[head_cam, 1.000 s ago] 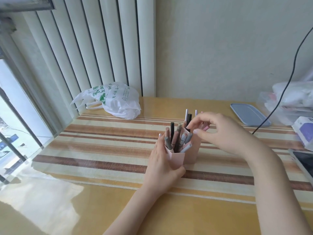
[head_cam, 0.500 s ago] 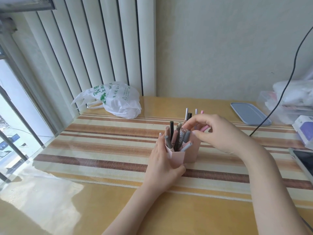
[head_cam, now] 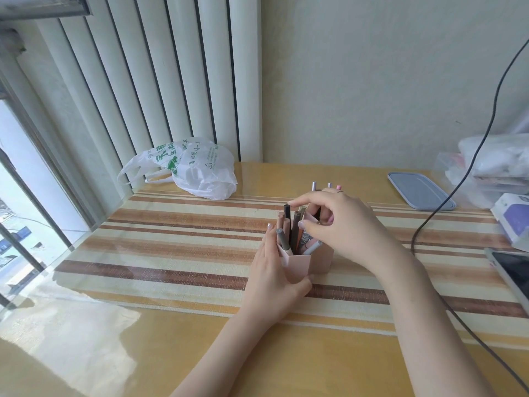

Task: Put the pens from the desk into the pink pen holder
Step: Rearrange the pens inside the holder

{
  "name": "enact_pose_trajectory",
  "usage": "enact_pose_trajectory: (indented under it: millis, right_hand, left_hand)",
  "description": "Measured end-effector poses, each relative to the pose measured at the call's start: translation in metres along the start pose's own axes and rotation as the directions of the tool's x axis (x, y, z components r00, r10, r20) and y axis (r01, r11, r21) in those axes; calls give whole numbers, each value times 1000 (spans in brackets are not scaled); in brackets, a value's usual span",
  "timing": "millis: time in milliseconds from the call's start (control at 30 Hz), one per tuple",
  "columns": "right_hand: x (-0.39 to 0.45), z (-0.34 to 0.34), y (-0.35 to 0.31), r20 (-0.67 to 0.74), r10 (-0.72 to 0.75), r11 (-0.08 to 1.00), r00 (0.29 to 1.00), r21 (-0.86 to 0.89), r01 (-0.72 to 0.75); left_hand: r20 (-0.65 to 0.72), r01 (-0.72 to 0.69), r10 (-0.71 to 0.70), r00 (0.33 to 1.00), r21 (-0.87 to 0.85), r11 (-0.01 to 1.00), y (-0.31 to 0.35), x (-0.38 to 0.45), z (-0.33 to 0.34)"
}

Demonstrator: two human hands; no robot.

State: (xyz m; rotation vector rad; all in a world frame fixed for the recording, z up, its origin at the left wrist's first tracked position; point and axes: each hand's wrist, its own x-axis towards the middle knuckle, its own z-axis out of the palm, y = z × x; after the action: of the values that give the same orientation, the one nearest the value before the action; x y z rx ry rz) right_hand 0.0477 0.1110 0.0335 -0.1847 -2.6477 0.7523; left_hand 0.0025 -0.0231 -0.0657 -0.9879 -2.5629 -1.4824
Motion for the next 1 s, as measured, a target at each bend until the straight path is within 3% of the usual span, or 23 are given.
enact_pose_trajectory:
  millis: [433, 567, 800, 1000]
  right_hand:
    - [1, -4, 4, 43, 31, 996, 999, 77, -34]
    - [0, -6, -2, 21, -28, 994, 999, 108, 26]
    - [1, 7, -22, 39, -157, 979, 987, -127, 160]
    - [2, -2, -13, -84, -90, 994, 992, 58, 95]
  left_hand:
    - [-1, 27, -27, 1000, 24, 999, -2, 1, 1]
    - [1, 23, -23, 1000, 36, 999, -2, 1, 2]
    - [7, 42, -43, 999, 34, 999, -4, 2, 3]
    - [-1, -41, 41, 999, -15, 999, -4, 0, 2]
